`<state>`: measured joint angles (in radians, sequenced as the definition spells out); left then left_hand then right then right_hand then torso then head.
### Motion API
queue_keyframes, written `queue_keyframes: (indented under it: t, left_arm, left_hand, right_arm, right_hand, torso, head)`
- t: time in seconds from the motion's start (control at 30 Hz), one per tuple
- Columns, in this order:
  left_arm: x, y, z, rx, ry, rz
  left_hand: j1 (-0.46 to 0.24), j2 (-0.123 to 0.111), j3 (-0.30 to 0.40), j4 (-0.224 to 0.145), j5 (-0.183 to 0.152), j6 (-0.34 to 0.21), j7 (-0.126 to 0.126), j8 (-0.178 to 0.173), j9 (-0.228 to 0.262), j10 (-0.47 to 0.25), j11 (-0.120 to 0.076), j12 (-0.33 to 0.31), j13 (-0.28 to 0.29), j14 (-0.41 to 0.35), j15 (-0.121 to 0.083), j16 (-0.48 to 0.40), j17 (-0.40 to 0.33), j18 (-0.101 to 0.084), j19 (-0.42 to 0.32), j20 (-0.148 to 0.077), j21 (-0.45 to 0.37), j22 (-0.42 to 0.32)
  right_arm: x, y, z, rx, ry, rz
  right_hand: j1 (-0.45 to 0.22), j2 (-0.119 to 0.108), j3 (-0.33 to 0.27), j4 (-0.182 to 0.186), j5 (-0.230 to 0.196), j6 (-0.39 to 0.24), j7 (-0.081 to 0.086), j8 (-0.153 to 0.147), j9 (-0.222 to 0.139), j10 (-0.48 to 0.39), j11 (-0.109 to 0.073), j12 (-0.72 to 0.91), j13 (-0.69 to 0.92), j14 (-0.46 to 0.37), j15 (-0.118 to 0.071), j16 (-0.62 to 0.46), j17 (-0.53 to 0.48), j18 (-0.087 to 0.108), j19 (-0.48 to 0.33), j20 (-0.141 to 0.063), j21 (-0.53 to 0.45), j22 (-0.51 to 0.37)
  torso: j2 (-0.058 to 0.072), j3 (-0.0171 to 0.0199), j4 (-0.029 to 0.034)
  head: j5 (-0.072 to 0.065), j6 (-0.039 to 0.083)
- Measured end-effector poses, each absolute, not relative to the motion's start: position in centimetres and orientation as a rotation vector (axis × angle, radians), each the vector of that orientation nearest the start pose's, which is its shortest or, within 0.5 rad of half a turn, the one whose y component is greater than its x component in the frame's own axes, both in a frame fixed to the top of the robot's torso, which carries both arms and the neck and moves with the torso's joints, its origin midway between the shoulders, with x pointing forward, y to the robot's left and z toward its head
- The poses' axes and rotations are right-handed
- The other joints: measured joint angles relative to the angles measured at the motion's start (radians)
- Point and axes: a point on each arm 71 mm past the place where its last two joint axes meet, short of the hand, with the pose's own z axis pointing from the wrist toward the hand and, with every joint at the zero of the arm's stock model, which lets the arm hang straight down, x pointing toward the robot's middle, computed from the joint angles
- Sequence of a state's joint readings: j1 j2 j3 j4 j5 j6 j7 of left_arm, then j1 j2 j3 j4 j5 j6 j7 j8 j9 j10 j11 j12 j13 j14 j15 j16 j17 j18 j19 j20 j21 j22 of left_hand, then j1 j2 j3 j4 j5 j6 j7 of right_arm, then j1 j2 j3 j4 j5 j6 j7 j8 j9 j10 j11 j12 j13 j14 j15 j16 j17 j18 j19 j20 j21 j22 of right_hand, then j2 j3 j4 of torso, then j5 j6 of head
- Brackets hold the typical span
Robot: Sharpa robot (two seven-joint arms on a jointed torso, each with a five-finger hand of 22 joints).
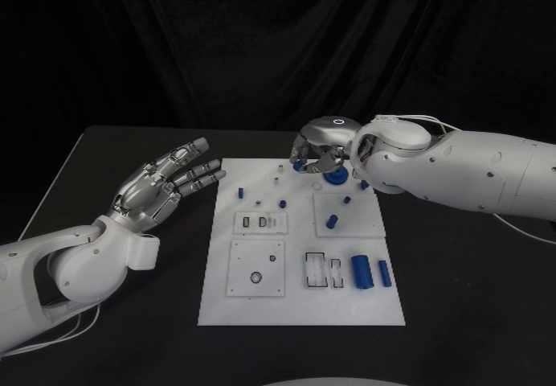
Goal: Assemble the parts on the task board
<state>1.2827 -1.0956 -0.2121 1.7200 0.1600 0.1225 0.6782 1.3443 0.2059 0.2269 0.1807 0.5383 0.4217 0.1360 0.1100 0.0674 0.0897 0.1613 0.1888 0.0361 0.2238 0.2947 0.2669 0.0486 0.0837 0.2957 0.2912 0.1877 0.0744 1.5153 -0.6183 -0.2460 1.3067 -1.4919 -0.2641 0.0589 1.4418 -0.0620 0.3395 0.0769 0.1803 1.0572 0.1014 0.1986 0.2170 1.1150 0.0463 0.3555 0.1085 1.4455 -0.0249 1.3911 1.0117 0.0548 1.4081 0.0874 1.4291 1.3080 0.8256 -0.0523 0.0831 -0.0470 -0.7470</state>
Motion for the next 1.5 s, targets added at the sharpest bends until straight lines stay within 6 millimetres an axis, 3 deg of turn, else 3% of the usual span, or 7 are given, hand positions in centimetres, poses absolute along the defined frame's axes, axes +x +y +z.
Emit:
queue_keyframes:
  t: [0.3, 0.53, 0.77, 1.07, 1.27, 1.5]
  left_arm:
    - [42.9, 26.1, -16.6, -1.131, 1.267, -2.043]
    - [43.0, 25.9, -16.6, -1.137, 1.265, -2.046]
    - [43.2, 26.0, -16.7, -1.140, 1.262, -2.043]
    - [43.4, 25.8, -16.7, -1.138, 1.264, -2.051]
    - [43.5, 25.8, -16.8, -1.139, 1.263, -2.051]
    - [43.6, 25.8, -16.8, -1.138, 1.264, -2.055]
  left_hand:
    - [-0.004, -0.004, 0.000, 0.000, 0.000, 0.000, 0.000, 0.000, 0.000, 0.000, 0.000, 0.000, 0.000, 0.000, 0.000, 0.000, 0.000, 0.000, 0.000, 0.000, 0.000, 0.000]
    - [-0.004, -0.004, 0.000, 0.000, 0.004, 0.004, 0.004, 0.000, 0.000, 0.000, 0.000, 0.000, 0.001, 0.000, 0.000, 0.000, 0.000, 0.000, 0.000, 0.000, 0.000, 0.000]
    - [-0.004, -0.004, 0.000, 0.000, 0.004, 0.004, 0.004, 0.000, 0.000, 0.002, 0.002, 0.004, 0.001, 0.000, 0.000, 0.000, 0.000, 0.000, 0.000, 0.000, 0.000, 0.000]
    - [-0.008, 0.000, 0.006, 0.000, 0.004, 0.004, 0.004, 0.000, 0.001, 0.007, 0.007, 0.005, 0.001, 0.004, -0.004, 0.007, 0.000, 0.000, 0.000, 0.000, 0.000, 0.000]
    - [-0.008, 0.000, 0.006, 0.000, 0.004, 0.004, 0.004, 0.000, 0.001, 0.007, 0.007, 0.005, 0.002, 0.007, 0.000, 0.007, 0.000, 0.000, 0.000, 0.000, 0.000, 0.000]
    - [-0.008, 0.000, 0.008, -0.003, 0.004, 0.004, 0.004, 0.000, 0.001, 0.007, 0.007, 0.005, 0.001, 0.007, 0.000, 0.007, 0.000, 0.000, 0.000, 0.000, 0.000, 0.000]
  right_arm:
    - [55.8, -11.7, -10.4, -0.548, 1.529, 0.588]
    - [56.4, -10.5, -10.7, -0.563, 1.523, 0.566]
    - [56.7, -10.4, -10.8, -0.577, 1.515, 0.539]
    - [56.9, -10.3, -11.1, -0.590, 1.509, 0.517]
    - [57.0, -10.4, -11.3, -0.592, 1.510, 0.506]
    - [57.0, -10.4, -11.8, -0.591, 1.517, 0.500]
  right_hand:
    - [0.000, 0.002, -0.003, -0.003, 0.000, 0.000, 0.000, 0.000, 0.000, 0.000, 0.000, -0.023, -0.007, 0.003, 0.003, 0.000, -0.011, 0.000, 0.004, 0.004, 0.004, 0.000]
    - [0.000, 0.002, -0.003, -0.003, 0.000, 0.000, 0.000, 0.000, 0.000, 0.000, 0.000, -0.029, -0.008, 0.003, 0.003, 0.000, -0.012, 0.000, 0.004, 0.004, 0.004, 0.000]
    - [0.000, 0.002, -0.001, -0.007, 0.005, -0.006, 0.006, 0.000, 0.000, -0.008, 0.008, -0.045, -0.013, 0.006, 0.006, 0.000, -0.018, 0.000, 0.004, 0.004, 0.004, 0.000]
    - [0.000, 0.001, -0.001, -0.007, 0.005, -0.009, 0.009, 0.000, 0.000, -0.008, 0.008, -0.049, -0.013, 0.006, 0.006, 0.000, -0.018, 0.000, 0.004, 0.004, 0.004, 0.000]
    - [0.001, 0.001, -0.003, -0.008, 0.005, -0.011, 0.010, 0.000, 0.000, -0.010, 0.010, -0.055, -0.014, 0.006, 0.006, 0.000, -0.019, 0.000, 0.004, 0.004, 0.004, 0.000]
    - [0.002, 0.000, -0.003, -0.008, 0.005, -0.013, 0.012, 0.000, 0.000, -0.011, 0.011, -0.061, -0.015, 0.006, 0.006, -0.004, -0.021, 0.000, 0.001, 0.006, 0.002, 0.000]
  torso:
    - [0.001, -0.0013, -0.0008]
    - [0.000, -0.0020, 0.0067]
    - [-0.001, -0.0029, 0.0102]
    - [-0.001, -0.0030, 0.0095]
    - [-0.001, -0.0027, 0.0065]
    - [-0.001, -0.0027, 0.0074]
  head:
    - [0.001, 0.005]
    - [-0.010, 0.007]
    - [-0.014, 0.007]
    - [-0.017, 0.014]
    - [-0.015, 0.014]
    - [-0.014, 0.010]
